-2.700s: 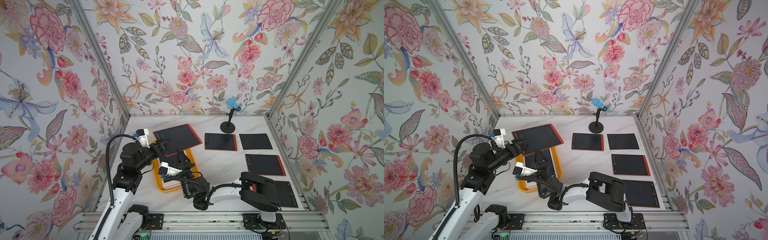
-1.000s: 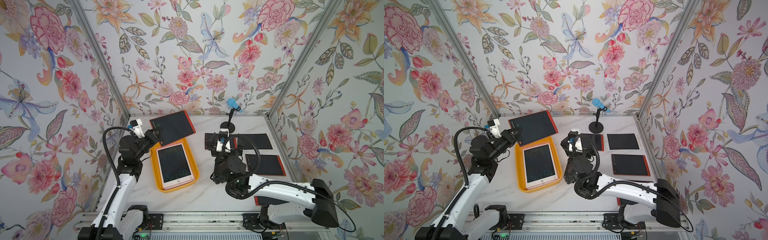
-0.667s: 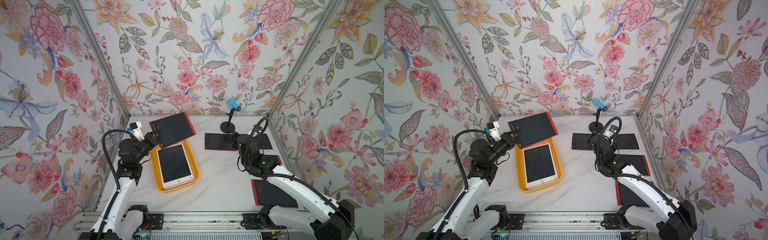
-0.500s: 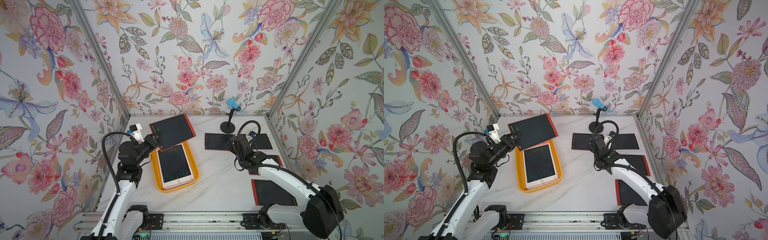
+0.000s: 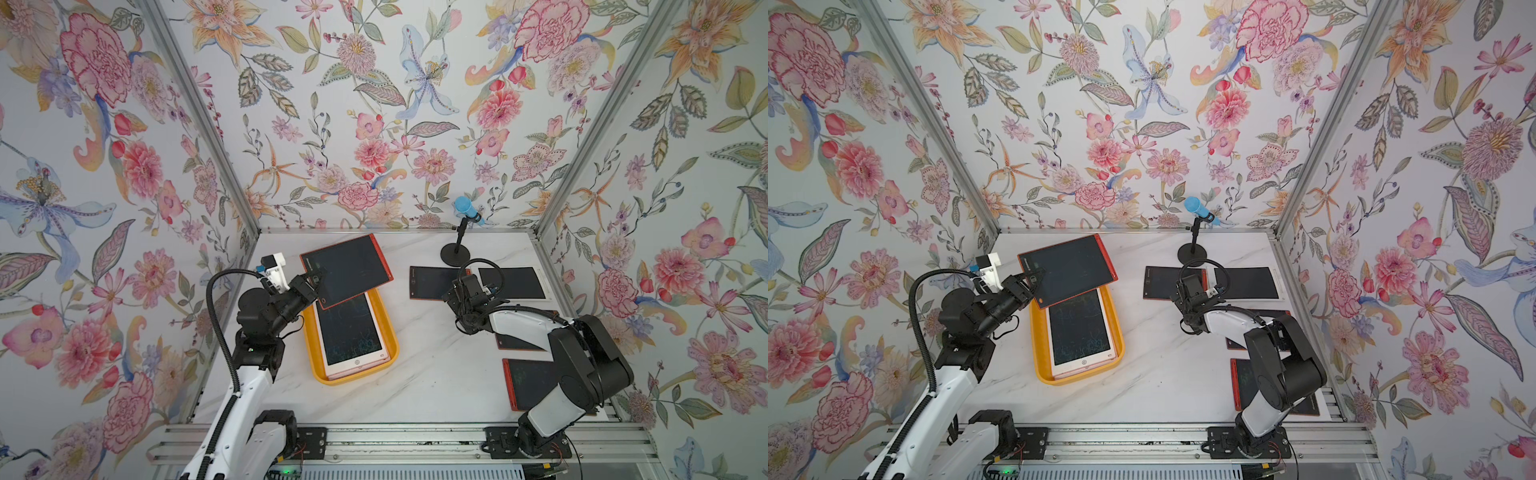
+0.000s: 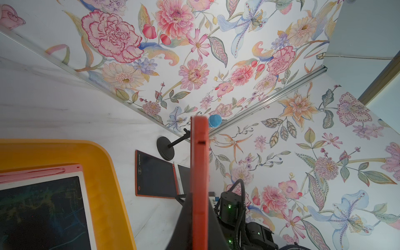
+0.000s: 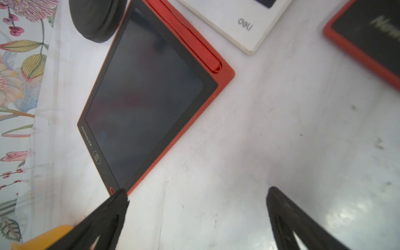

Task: Take out the writing tablet from the storage box
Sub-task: Move the writing tablet to the center of the board.

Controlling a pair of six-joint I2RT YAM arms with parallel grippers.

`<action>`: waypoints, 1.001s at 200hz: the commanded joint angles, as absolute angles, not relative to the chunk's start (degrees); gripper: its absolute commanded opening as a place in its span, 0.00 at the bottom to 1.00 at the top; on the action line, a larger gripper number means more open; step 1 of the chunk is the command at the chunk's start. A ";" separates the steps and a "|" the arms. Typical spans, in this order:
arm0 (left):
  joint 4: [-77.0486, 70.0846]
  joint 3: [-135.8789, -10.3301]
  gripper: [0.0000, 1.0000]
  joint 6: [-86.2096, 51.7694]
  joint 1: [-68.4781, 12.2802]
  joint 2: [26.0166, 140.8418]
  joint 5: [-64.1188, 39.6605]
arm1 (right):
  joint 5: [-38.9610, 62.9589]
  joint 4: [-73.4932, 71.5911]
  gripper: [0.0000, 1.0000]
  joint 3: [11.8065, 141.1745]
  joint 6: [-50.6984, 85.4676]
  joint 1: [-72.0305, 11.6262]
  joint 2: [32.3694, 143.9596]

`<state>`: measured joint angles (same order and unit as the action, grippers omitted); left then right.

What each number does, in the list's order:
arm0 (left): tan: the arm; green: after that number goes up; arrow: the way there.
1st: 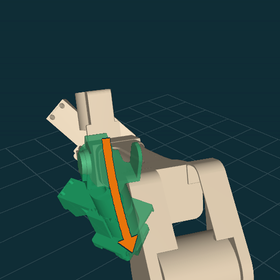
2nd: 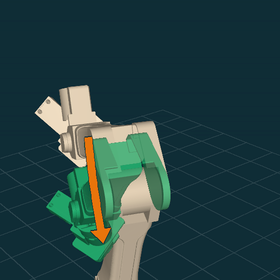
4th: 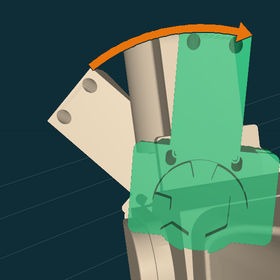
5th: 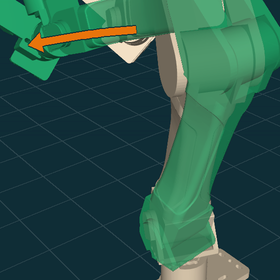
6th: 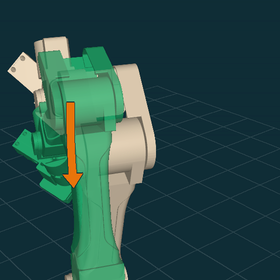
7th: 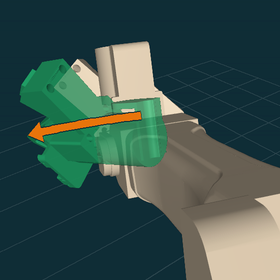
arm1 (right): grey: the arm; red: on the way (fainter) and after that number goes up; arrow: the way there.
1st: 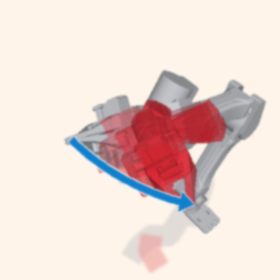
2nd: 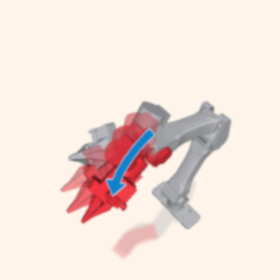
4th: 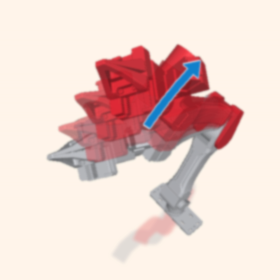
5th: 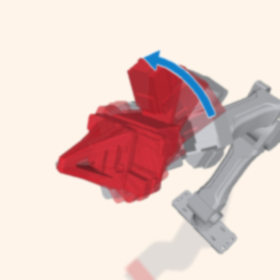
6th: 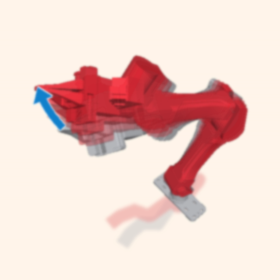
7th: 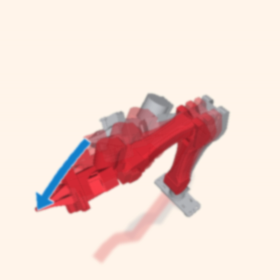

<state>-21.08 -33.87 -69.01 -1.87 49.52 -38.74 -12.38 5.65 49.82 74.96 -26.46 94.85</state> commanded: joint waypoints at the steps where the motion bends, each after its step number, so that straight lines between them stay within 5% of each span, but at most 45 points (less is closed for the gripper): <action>1: -23.61 -33.33 0.00 -68.63 -1.58 49.84 -39.99 | -11.51 1.78 1.00 51.11 78.15 -25.71 96.55; 200: -24.88 -33.65 0.00 -67.50 -1.58 54.90 -38.85 | -10.25 -9.49 1.00 55.70 77.45 -21.07 113.37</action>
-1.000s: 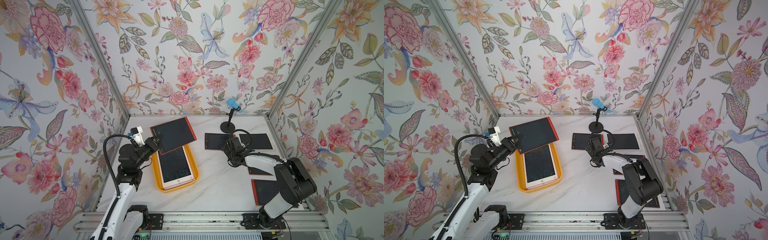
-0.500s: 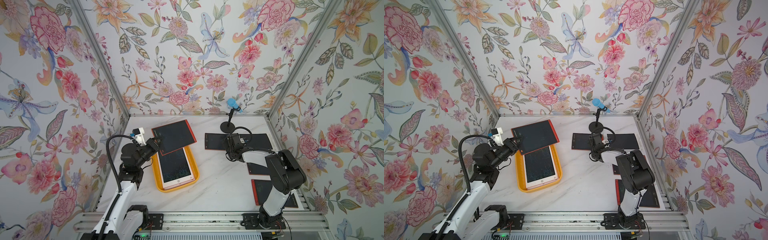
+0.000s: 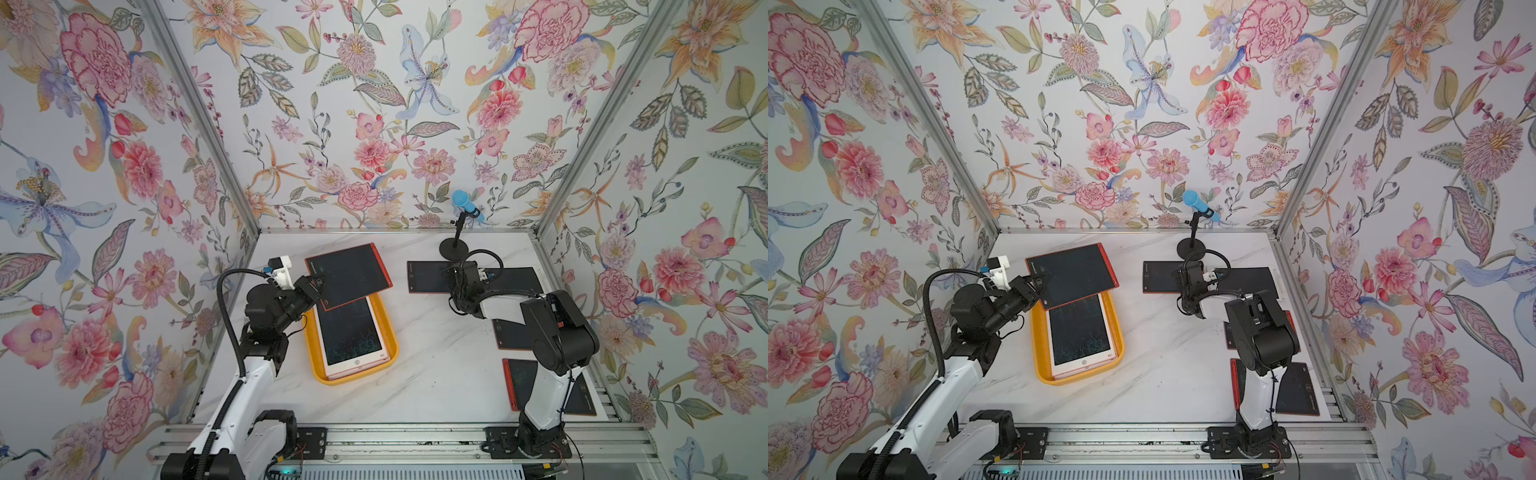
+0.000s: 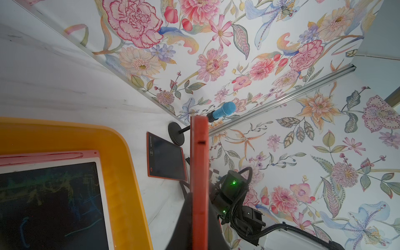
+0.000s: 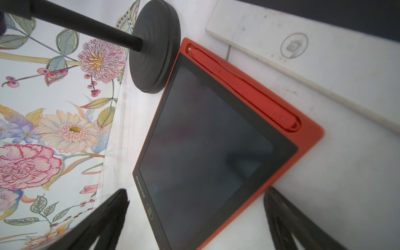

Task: Take out the writing tablet from the storage box
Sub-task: Move the writing tablet to the center of the board.

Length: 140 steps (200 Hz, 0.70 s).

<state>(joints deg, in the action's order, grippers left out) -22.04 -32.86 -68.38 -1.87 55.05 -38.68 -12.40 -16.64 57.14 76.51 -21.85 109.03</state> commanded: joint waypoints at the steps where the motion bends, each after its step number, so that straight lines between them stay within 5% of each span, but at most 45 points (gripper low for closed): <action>1: -24.92 -33.61 0.00 -67.50 -1.58 54.91 -38.85 | -10.27 -9.49 1.00 55.67 77.40 -21.08 113.33; 140: -22.16 -33.63 0.00 -66.98 -2.07 51.77 -38.54 | -9.82 -7.75 1.00 59.24 72.41 -19.51 113.20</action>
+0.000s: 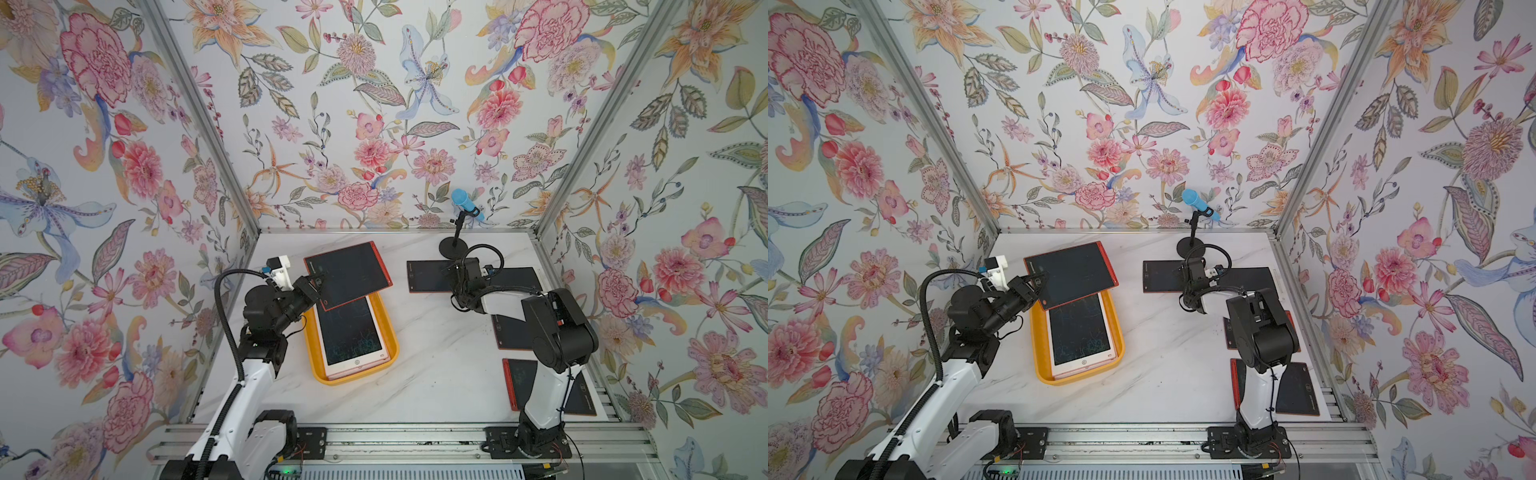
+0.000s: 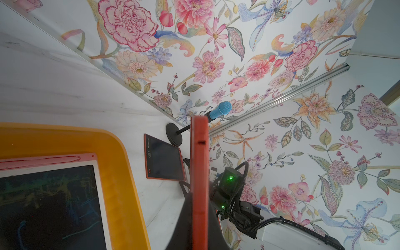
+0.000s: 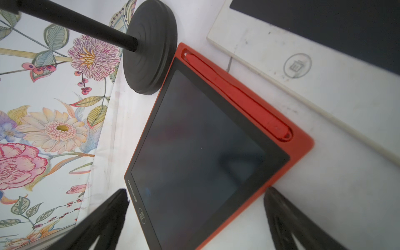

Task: Take out the writing tablet from the storage box
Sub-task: Move the writing tablet to the center of the board, then place the writing tablet at the center of the board.

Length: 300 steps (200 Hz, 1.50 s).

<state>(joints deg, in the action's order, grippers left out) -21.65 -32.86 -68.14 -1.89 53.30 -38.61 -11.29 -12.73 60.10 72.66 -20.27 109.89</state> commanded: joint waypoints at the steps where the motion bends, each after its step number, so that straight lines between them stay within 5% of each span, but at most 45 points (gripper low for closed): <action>1: -22.07 -33.65 0.00 -66.97 -2.09 51.77 -38.52 | -9.79 -7.74 1.00 59.24 72.46 -19.51 113.20; 82: -15.31 -34.97 0.00 -65.91 -3.22 46.69 -38.36 | -6.91 -12.79 1.00 54.09 75.36 -20.45 110.28; 145: -11.82 -37.90 0.00 -63.31 -12.05 48.74 -38.14 | -12.94 -0.20 1.00 52.12 62.18 -21.32 87.80; 195: -20.63 -38.67 0.00 -64.97 -29.73 58.68 -28.68 | -18.07 12.60 1.00 51.24 49.69 -20.60 63.20; 243: -30.91 -39.02 0.00 -67.70 -38.23 71.54 -21.73 | -20.80 24.00 1.00 49.89 42.69 -20.53 44.57; 300: -45.95 -43.14 0.00 -74.51 -42.24 92.21 -21.57 | -20.26 30.96 1.00 50.30 38.17 -20.53 38.41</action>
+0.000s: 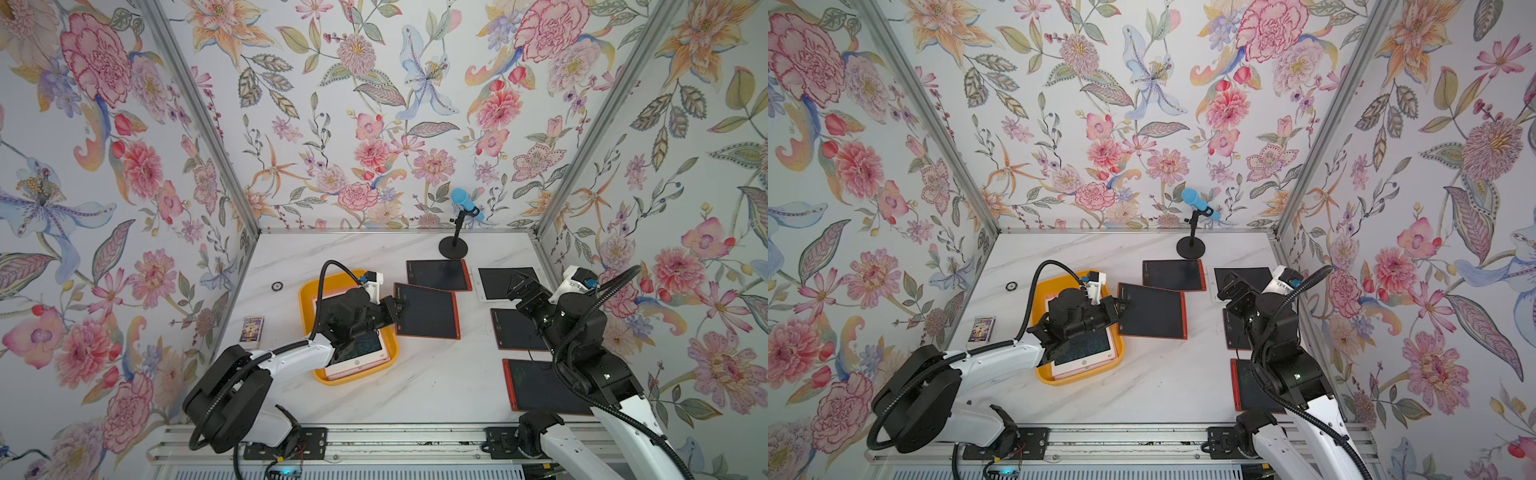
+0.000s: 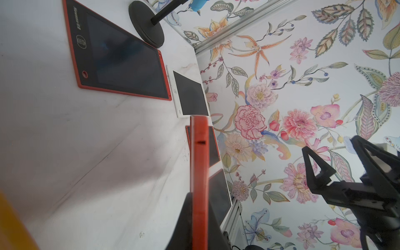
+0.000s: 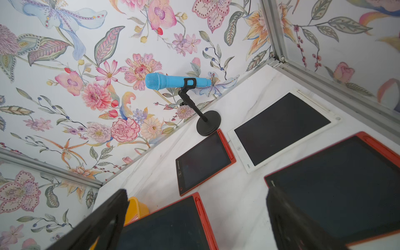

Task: Take out the writing tablet from the storage box
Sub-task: Place the writing tablet at the center of the board.

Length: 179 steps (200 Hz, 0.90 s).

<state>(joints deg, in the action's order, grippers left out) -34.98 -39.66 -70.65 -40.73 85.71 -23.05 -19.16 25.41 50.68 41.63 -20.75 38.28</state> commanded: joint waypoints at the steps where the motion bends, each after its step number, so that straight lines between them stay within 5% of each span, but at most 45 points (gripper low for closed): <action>1: -46.13 -43.28 0.00 -74.65 -42.21 92.60 -21.60 | -20.24 30.99 1.00 50.24 38.11 -20.55 38.37; 69: -44.26 -51.53 0.00 -76.00 -43.05 108.21 -22.93 | -20.25 31.15 1.00 50.49 34.15 -19.08 39.65; 179: -36.08 -54.54 0.06 -74.96 -44.29 115.95 -17.16 | -18.83 28.47 1.00 45.83 34.56 -16.36 40.00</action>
<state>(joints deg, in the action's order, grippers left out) -41.19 -54.39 -77.91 -43.59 113.38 -21.74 -18.87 28.84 47.16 35.31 -17.08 40.88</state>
